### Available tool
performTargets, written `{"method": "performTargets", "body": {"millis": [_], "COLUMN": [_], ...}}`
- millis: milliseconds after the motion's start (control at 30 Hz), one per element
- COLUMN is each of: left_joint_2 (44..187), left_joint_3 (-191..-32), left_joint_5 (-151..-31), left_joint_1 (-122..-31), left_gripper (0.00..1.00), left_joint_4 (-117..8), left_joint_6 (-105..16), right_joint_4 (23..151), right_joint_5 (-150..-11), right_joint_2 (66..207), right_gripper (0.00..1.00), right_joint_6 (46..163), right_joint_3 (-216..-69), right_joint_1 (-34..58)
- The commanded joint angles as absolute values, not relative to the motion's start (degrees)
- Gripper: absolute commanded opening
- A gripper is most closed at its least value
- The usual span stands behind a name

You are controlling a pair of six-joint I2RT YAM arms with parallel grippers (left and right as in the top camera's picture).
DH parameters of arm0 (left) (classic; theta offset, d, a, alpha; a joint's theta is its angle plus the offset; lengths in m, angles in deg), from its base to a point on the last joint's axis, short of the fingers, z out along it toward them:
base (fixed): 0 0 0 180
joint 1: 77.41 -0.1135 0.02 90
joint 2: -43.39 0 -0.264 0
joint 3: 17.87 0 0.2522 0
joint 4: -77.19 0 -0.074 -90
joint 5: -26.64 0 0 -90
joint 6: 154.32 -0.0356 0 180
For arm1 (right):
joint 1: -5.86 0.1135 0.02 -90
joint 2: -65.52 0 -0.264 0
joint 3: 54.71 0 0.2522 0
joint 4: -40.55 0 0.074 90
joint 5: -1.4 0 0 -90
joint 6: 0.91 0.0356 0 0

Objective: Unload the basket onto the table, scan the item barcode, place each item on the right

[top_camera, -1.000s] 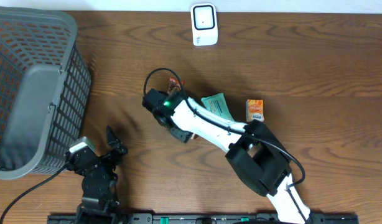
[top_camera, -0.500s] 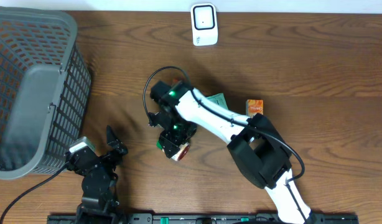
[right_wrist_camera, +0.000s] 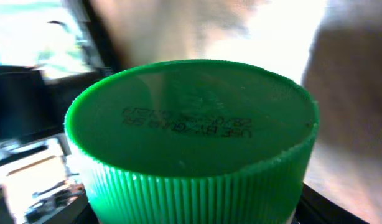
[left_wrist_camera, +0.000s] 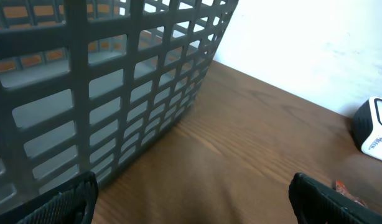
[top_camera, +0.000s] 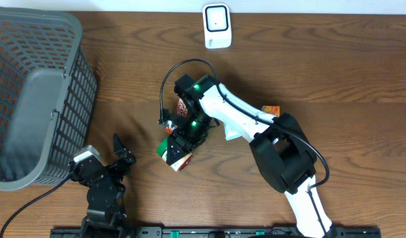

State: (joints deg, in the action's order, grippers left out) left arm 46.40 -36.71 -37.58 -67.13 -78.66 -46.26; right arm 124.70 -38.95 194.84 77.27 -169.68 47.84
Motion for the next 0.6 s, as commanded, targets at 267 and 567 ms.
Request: {"method": "performTargets", "body": {"millis": [267, 567], "left_joint_2": [46.29, 46.29], "left_joint_3": [-35.20, -35.20], "left_joint_5": [-37.21, -37.21], "left_joint_1": [-67.33, -67.33], "left_gripper": [0.98, 0.98], "left_joint_4": [-78.44, -78.44], "left_joint_6": [-46.02, -46.02], "right_joint_4": [125.29, 128.32], "right_joint_5": [-17.01, -9.97], "right_joint_2": [195.08, 195.08], "right_gripper": [0.57, 0.57], "right_joint_6": [73.14, 68.05], "right_joint_3": [-170.77, -170.77], "right_joint_1": [45.54, 42.72]}}
